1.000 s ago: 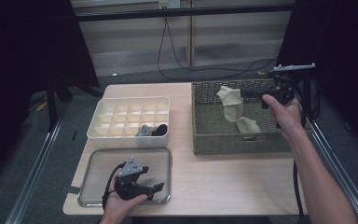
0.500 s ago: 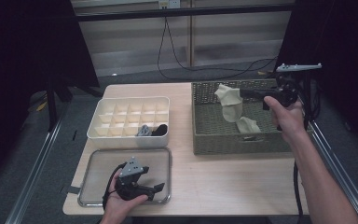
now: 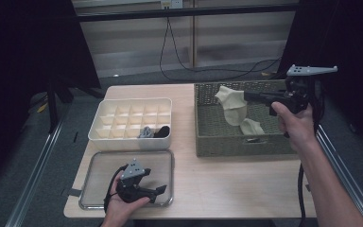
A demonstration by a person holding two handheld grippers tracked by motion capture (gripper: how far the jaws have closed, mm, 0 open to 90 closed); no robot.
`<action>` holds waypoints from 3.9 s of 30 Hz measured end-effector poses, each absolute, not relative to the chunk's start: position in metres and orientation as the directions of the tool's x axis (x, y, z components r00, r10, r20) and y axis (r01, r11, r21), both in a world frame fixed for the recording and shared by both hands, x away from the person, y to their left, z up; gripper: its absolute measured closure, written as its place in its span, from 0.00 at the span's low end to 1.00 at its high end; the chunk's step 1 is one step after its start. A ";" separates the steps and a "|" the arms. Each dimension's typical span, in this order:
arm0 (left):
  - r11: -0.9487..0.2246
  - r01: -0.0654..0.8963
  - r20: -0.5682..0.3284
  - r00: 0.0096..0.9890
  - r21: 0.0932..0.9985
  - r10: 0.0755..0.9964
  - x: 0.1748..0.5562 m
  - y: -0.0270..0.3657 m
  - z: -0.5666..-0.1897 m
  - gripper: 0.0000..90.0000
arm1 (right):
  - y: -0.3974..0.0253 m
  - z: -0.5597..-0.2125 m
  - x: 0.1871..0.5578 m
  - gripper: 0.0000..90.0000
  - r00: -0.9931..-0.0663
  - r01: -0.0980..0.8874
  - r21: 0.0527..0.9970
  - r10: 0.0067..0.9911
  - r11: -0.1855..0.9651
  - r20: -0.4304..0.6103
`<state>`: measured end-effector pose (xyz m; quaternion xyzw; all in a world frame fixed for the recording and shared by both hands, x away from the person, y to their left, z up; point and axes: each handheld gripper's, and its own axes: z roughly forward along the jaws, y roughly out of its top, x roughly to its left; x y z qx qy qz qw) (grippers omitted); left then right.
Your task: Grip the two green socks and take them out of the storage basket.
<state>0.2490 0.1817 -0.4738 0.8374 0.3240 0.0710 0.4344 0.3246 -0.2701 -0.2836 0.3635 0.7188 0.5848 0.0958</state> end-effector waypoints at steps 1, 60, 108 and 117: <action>-0.418 0.479 -0.160 0.782 0.772 0.603 0.249 0.182 -0.474 0.15 | -0.270 -0.283 0.322 1.00 -0.721 0.407 0.912 0.631 0.052 0.286; -0.433 0.470 -0.147 0.790 0.769 0.596 0.248 0.178 -0.474 0.16 | -0.220 -0.394 0.232 1.00 -0.719 0.559 0.821 0.560 0.114 0.412; -0.439 0.469 -0.150 0.795 0.767 0.587 0.248 0.175 -0.475 0.18 | -0.270 -0.466 0.227 0.91 -0.537 0.721 0.674 0.743 0.159 0.399; -0.440 0.470 -0.156 0.798 0.766 0.582 0.248 0.173 -0.475 0.18 | -0.242 -0.481 0.240 0.80 -0.582 0.736 0.620 0.721 0.272 0.375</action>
